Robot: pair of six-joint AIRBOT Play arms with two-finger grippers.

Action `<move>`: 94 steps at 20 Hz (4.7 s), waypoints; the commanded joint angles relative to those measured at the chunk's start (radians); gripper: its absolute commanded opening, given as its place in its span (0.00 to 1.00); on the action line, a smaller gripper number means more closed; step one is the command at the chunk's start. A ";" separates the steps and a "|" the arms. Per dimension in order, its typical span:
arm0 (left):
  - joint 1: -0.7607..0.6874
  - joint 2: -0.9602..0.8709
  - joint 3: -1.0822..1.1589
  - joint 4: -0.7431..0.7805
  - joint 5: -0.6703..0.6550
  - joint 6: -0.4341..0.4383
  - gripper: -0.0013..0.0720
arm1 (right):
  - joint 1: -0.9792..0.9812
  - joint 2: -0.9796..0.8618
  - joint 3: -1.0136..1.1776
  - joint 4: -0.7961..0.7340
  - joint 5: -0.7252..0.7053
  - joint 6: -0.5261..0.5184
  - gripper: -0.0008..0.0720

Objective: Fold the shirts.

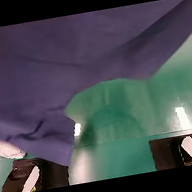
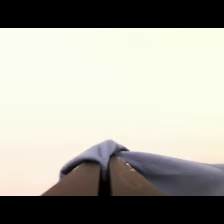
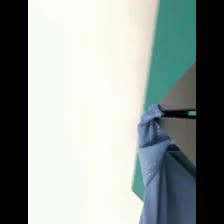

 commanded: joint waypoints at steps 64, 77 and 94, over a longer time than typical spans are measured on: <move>0.026 -0.307 -1.737 -0.390 -0.053 0.230 0.90 | 0.336 -0.436 -0.755 -0.721 0.122 0.083 0.51; -0.267 -0.307 -1.736 -0.439 0.176 0.097 0.13 | 0.307 -0.436 -0.739 -0.652 0.150 0.083 0.51; -0.267 -0.238 -1.401 -0.051 -0.133 0.013 0.05 | 0.123 -0.541 -1.093 -0.584 0.008 0.024 0.52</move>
